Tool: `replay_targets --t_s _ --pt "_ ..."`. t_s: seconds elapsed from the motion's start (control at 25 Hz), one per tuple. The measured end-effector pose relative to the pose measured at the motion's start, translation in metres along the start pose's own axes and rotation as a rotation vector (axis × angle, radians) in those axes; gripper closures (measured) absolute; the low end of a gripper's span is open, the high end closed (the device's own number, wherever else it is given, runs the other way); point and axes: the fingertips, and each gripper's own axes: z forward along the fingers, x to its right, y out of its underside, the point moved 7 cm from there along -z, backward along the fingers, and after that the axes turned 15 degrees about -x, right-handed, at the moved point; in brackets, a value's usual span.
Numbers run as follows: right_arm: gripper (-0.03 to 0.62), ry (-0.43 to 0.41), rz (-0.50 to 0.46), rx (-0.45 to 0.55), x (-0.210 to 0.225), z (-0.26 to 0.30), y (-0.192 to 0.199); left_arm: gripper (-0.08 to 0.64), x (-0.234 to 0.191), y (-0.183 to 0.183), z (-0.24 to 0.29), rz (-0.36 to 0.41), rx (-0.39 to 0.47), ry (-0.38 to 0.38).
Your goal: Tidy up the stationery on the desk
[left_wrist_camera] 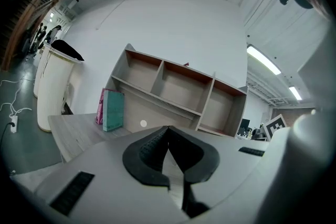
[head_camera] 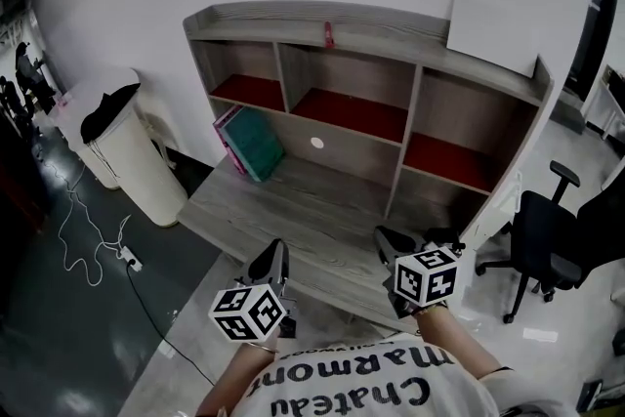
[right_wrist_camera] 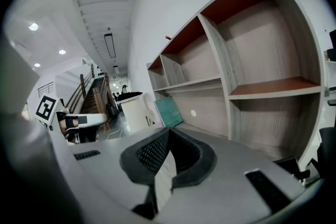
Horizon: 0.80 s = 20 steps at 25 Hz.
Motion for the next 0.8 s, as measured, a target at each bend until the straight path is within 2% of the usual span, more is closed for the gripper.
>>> replay_targets --t_s 0.2,0.4,0.48,0.6,0.68,0.8 --pt "0.582 -0.024 -0.006 0.035 -0.007 0.016 -0.029 0.545 -0.019 -0.019 0.010 0.009 -0.005 -0.005" --pt "0.581 -0.144 0.061 0.079 -0.017 0.026 -0.058 0.545 -0.036 -0.032 0.014 0.013 -0.005 -0.002" --pt "0.581 -0.132 0.005 0.110 -0.022 0.023 -0.075 0.545 -0.040 -0.036 0.015 0.015 -0.003 0.000" --pt "0.581 -0.060 -0.139 0.146 -0.029 0.018 -0.100 0.545 -0.048 -0.041 0.017 0.014 0.000 0.001" --pt "0.581 -0.068 -0.158 0.164 -0.032 0.019 -0.115 0.545 -0.055 -0.044 0.017 0.009 0.001 -0.003" --pt "0.581 -0.111 -0.123 0.200 -0.033 0.018 -0.143 0.545 -0.063 -0.049 0.016 0.018 -0.002 0.000"
